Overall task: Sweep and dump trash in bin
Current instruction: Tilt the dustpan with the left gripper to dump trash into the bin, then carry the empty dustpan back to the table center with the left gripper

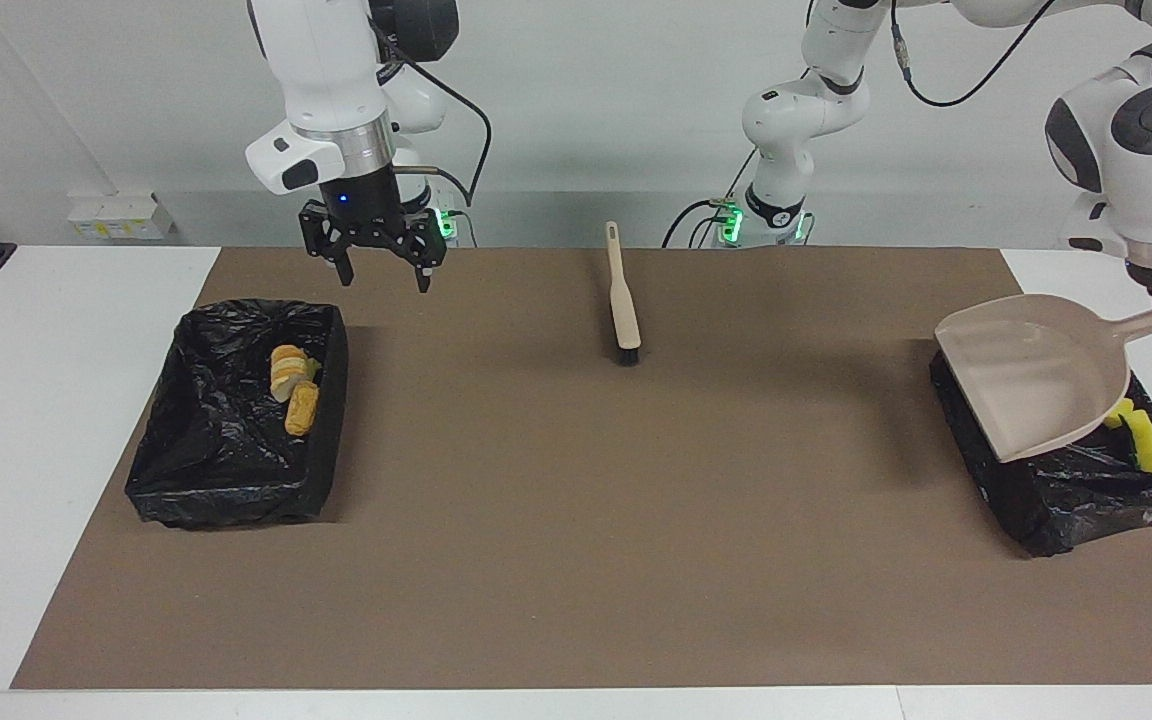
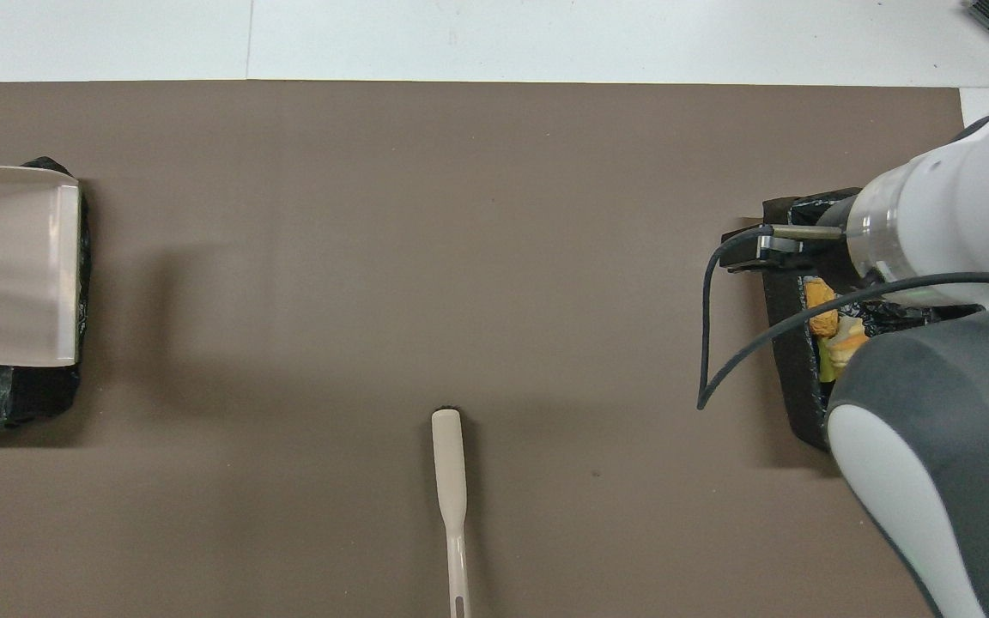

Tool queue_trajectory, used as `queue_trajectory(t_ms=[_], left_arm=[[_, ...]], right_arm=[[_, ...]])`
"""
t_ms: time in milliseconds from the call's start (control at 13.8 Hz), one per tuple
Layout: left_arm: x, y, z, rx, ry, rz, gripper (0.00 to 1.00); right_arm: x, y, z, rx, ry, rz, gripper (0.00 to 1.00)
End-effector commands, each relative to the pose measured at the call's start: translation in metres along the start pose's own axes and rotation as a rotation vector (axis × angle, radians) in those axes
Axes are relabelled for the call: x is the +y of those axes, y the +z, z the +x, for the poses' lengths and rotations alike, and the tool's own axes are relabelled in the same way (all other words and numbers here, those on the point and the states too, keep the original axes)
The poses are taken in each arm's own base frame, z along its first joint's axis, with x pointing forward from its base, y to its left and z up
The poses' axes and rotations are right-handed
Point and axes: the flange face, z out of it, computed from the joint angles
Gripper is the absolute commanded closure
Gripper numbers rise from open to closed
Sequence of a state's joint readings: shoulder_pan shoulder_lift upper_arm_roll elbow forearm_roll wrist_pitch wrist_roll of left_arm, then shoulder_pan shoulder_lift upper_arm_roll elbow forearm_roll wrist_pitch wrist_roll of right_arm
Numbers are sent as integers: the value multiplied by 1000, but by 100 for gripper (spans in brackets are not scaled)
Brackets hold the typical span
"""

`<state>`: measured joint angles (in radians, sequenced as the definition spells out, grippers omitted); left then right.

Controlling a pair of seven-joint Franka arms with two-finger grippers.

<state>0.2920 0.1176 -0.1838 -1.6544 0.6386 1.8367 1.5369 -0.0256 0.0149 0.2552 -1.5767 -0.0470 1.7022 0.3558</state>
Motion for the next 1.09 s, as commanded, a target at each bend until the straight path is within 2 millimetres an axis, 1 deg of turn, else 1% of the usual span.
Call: queue_trajectory(t_ms=[0,73,145,218,291,364,509,582,655,727,945,1018], left_arm=[[4,6,45,131,-90,-46,100],[4,5,67,160,-132,-62,100],[4,1,88,178,-167,-72,100],[7,1,111,206,-231,-105,100],[11,2,130,252,-335,-152,100],[13,-1,149,287,-407,-190,100],[18,-12,203,278,-523,-241,100],[20,-16,225,290,-651,-296,100],[22,-22,243,314,-760,-347,100],[23,-34,259,325,-849,-365,100],[33,-61,334,323,-1025,-458,100],[35,-73,353,337,-1097,-488,100]], right_arm=[[25,-6,13,-3,-38,-10,0],[28,-10,13,8,-43,-12,0],[38,-15,11,4,-48,-9,0],[46,-24,7,9,-62,-13,0],[45,-28,0,-9,-81,-20,0],[45,-32,-8,-28,-81,-26,0],[50,-34,-8,-36,-77,-22,0],[50,-34,-8,-36,-83,-20,0],[50,-34,-9,-37,-83,-22,0],[50,-33,-9,-42,-83,-23,0],[58,-29,-9,-80,-65,-7,0],[60,-31,-9,-80,-54,3,0]])
